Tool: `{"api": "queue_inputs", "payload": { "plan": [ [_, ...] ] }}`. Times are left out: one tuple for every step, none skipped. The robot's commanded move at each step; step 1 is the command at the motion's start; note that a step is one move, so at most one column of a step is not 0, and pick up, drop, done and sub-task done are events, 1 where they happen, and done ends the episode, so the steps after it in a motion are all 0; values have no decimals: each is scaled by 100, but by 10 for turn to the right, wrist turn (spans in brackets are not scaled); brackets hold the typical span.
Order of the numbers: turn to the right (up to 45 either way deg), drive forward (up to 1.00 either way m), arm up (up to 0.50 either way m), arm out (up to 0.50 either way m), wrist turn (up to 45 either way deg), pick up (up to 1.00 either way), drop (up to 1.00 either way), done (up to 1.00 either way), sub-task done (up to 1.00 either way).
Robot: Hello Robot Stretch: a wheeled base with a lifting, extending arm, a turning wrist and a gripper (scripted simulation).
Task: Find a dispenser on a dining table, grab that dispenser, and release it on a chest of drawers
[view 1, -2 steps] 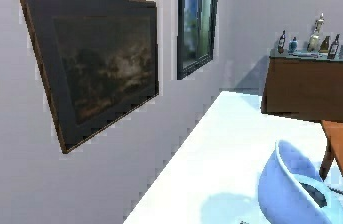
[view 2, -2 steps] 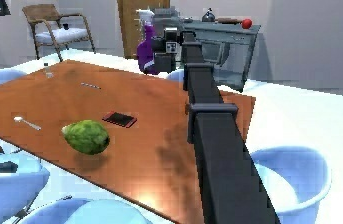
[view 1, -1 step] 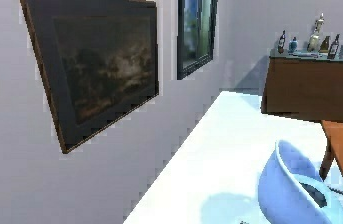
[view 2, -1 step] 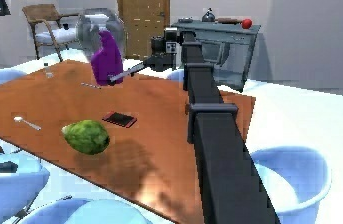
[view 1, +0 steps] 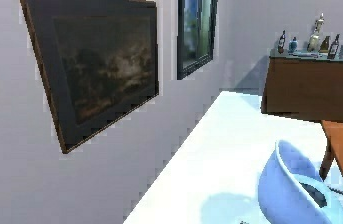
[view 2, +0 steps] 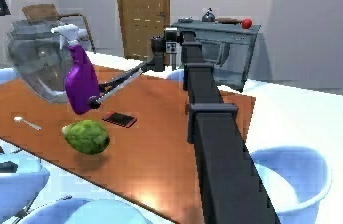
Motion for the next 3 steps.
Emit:
{"api": "queue_inputs", "payload": {
  "plan": [
    [0,0,0,0,-330,0,0,0,0],
    [0,0,0,-48,0,0,0,0,0],
    [-450,0,0,0,0,0,0,0,0]
  ]
}}
